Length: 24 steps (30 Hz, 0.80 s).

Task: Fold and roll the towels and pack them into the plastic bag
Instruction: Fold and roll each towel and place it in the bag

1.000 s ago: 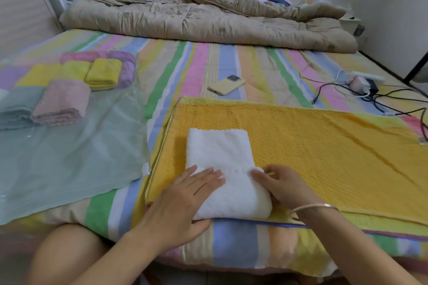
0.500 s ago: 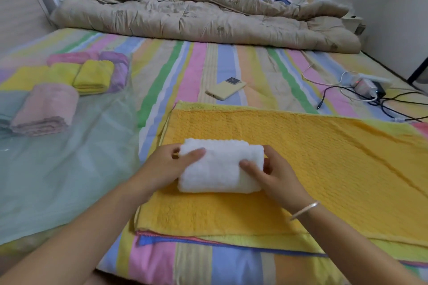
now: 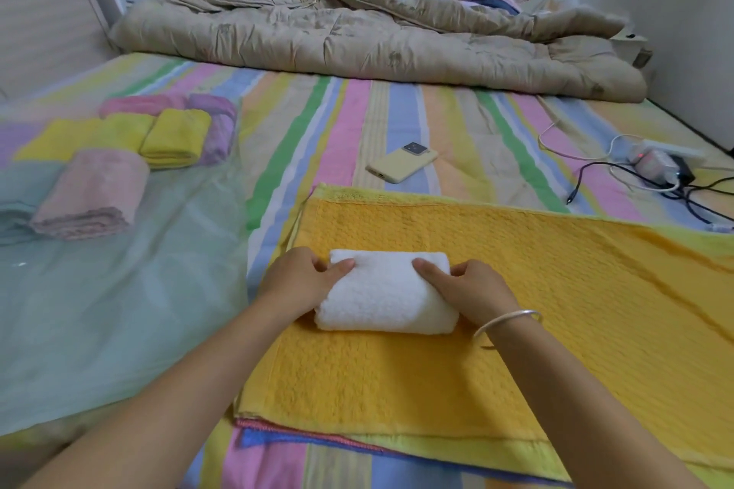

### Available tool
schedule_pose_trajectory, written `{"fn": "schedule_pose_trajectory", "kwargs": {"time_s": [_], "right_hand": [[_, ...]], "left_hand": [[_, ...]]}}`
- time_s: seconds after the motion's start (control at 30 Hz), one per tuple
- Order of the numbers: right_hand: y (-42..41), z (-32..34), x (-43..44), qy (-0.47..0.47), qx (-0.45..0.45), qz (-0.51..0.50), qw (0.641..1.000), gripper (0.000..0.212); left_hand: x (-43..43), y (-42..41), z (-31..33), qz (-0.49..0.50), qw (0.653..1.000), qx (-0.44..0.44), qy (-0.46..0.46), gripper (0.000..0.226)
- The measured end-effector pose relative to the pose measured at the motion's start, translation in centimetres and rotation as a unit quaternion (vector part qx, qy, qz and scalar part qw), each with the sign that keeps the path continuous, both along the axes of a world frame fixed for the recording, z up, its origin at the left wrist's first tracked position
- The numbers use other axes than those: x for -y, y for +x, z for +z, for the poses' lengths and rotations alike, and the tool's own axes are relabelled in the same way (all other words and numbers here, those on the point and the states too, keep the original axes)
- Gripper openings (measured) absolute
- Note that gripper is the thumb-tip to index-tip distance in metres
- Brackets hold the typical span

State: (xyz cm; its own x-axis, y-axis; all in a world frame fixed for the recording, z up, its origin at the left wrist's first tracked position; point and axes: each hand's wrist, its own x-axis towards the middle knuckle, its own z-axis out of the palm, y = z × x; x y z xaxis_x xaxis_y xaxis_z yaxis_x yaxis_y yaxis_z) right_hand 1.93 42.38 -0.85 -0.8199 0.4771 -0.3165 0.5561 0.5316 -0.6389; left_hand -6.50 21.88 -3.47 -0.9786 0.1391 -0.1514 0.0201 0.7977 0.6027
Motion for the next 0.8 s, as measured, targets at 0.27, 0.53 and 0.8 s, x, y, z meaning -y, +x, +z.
{"fn": "schedule_pose_trajectory", "kwargs": {"time_s": [0.27,0.53,0.8], "right_hand": [[2.6,3.7,2.1,-0.163,-0.172,0.092,0.967,0.033],[5.9,11.4,7.4,-0.142,-0.170,0.403,0.888,0.044],[3.9,7.4,15.8,-0.207,-0.108,0.422,0.876,0.043]], "left_hand": [[1.2,0.9,6.3,-0.236,0.967,-0.048,-0.081,0.079],[8.2,9.1,11.7,-0.370,0.900,0.174,0.154,0.062],[18.2,15.7,6.5,-0.154,0.956,0.056,0.244,0.043]]}}
